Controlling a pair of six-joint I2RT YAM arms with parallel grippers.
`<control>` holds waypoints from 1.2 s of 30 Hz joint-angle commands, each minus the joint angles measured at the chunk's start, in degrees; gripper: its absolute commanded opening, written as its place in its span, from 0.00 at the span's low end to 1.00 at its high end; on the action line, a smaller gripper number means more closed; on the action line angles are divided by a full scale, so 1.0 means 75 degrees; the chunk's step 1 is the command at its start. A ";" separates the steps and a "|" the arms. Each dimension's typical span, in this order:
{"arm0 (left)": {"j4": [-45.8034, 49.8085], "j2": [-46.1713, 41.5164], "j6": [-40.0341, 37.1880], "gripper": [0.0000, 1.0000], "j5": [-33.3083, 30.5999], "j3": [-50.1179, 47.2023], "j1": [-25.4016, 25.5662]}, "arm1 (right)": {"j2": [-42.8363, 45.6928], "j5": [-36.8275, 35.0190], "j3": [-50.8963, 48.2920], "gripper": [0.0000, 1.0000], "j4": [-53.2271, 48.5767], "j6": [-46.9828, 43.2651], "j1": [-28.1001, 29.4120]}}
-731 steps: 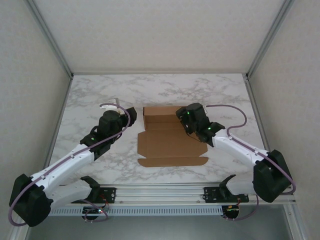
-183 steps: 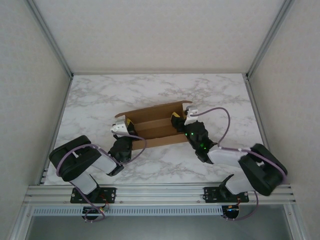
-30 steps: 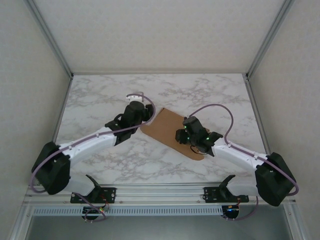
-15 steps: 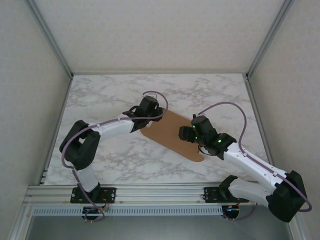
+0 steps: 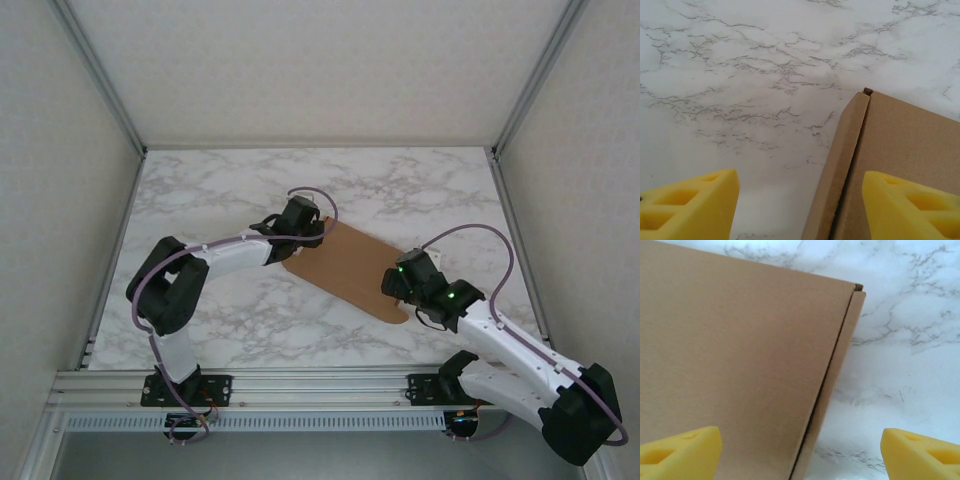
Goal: Fold the paper box
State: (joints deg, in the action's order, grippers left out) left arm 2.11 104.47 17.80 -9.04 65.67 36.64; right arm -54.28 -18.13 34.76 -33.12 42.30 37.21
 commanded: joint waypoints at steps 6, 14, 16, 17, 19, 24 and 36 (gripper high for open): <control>0.0018 0.0309 0.0028 0.66 -0.0249 -0.0128 -0.0012 | -0.0766 -0.0079 -0.0177 0.80 0.0416 0.0221 -0.0086; -0.0148 0.0493 0.0093 0.66 -0.0208 -0.0392 0.0201 | -0.1087 -0.0146 -0.0328 0.78 0.0530 0.0432 -0.0092; -0.0183 0.0535 0.0165 0.66 -0.0294 -0.0502 0.0280 | -0.1171 -0.0259 -0.0374 0.77 0.0474 0.0565 -0.0095; -0.0187 0.0603 0.0209 0.66 -0.0335 -0.0545 0.0314 | -0.1228 -0.0320 -0.0386 0.76 0.0442 0.0623 -0.0106; -0.0131 0.0732 0.0294 0.65 -0.0414 -0.0615 0.0362 | -0.1392 -0.0369 -0.0421 0.71 0.0441 0.0731 -0.0131; -0.0148 0.0811 0.0495 0.64 -0.0575 -0.0963 0.0438 | -0.1860 -0.0142 -0.0451 0.53 0.0542 0.0925 -0.0358; -0.0327 0.0381 0.0997 0.62 -0.0263 -0.1860 0.0524 | -0.2709 0.1255 -0.0199 0.46 0.1311 0.0336 -0.1191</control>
State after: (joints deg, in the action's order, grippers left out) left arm -12.36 106.10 24.75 -13.98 56.12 39.33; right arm -69.28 -11.99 34.26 -21.61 46.37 28.95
